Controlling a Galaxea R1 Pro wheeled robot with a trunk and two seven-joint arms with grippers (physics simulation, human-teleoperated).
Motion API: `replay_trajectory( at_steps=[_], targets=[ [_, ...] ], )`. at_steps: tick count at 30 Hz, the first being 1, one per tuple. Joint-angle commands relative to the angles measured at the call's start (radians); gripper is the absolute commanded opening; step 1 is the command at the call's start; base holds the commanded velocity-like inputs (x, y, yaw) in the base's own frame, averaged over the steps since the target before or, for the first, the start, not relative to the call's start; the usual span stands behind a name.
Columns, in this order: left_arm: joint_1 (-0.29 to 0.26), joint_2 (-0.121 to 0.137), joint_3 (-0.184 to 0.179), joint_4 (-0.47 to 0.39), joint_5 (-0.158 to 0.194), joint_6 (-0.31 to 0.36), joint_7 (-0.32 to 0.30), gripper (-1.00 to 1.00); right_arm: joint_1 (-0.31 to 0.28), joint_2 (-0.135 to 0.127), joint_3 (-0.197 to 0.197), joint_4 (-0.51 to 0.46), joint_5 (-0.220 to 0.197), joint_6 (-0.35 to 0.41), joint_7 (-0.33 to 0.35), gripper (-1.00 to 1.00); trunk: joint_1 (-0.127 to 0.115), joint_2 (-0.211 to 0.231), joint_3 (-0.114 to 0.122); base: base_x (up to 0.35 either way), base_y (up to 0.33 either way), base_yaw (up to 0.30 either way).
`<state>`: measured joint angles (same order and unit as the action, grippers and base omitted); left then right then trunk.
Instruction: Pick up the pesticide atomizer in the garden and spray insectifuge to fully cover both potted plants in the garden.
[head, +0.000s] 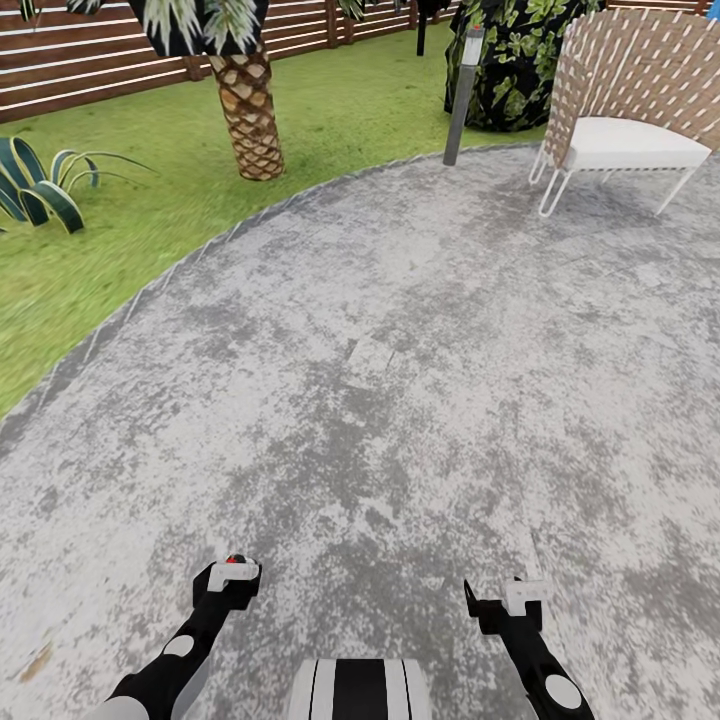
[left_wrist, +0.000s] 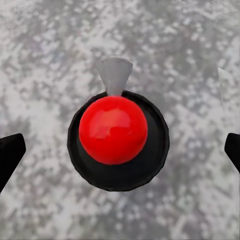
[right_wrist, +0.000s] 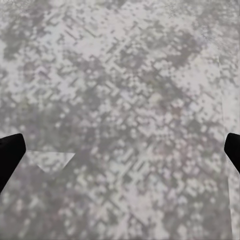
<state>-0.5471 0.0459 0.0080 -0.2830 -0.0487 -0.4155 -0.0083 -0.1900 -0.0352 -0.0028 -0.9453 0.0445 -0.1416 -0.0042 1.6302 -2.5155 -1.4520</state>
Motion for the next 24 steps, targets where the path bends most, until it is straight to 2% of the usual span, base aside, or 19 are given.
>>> replay_trajectory(
  at_steps=[1, 12, 24],
  targets=[
    [0.0, 0.0, 0.001, 0.001, -0.005, -0.003, -0.001, 1.0, 0.0, 0.0, 0.0, 0.0, 0.005, -0.003, 0.0, 1.0, 0.0, 0.0, -0.001, 0.036, 0.0, 0.0],
    [0.002, 0.0, 0.003, 0.001, -0.005, -0.006, -0.001, 1.0, 0.0, 0.0, 0.0, 0.0, 0.005, -0.003, 0.0, 1.0, 0.0, 0.0, -0.001, 0.005, 0.0, 0.0],
    [0.021, 0.0, 0.003, 0.006, -0.005, -0.044, -0.001, 1.0, 0.0, 0.0, 0.0, 0.0, 0.005, -0.003, 0.0, 1.0, 0.0, 0.0, -0.001, 0.0, 0.0, 0.0]
  ],
)
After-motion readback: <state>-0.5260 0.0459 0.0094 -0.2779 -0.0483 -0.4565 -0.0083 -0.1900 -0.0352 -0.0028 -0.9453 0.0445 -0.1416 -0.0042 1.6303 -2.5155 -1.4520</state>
